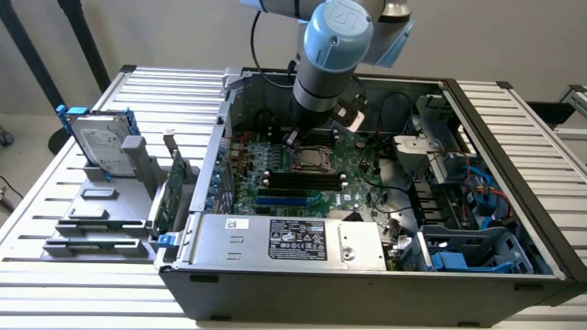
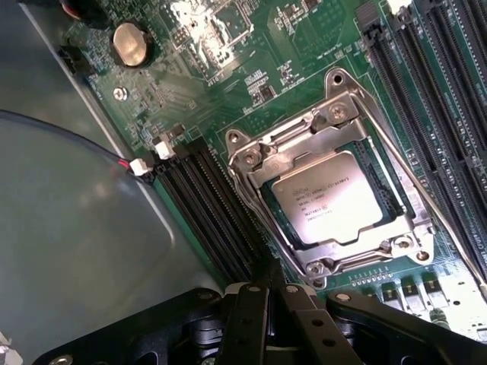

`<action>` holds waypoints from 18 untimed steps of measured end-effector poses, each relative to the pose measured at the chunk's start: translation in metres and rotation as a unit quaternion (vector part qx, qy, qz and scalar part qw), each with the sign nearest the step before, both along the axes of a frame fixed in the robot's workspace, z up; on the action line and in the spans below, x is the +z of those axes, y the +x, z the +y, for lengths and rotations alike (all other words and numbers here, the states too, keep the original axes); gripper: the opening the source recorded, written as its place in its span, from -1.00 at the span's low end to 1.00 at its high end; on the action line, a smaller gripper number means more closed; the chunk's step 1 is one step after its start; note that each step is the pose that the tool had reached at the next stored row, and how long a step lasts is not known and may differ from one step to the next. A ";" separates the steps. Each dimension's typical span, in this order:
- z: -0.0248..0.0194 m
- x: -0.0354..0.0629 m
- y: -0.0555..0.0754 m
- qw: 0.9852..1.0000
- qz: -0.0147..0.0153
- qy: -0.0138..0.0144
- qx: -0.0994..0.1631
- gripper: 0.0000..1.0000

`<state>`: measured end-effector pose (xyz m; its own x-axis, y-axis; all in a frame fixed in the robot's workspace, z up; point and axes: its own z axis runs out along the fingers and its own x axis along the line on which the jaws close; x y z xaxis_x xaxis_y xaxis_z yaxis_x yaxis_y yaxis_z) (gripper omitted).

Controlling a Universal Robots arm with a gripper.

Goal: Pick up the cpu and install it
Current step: 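Close the cpu cover, then install the first cpu locking lever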

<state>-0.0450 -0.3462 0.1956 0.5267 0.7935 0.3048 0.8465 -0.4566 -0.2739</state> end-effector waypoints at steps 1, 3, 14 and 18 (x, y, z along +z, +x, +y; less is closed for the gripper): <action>0.0000 0.0000 0.000 1.000 0.000 0.000 0.000 -0.79; 0.0000 0.0000 0.000 1.000 0.000 0.000 0.000 -0.79; -0.0009 0.0008 0.000 1.000 0.001 0.000 0.000 -0.79; -0.0070 0.0079 0.000 1.000 0.005 0.000 0.000 -0.79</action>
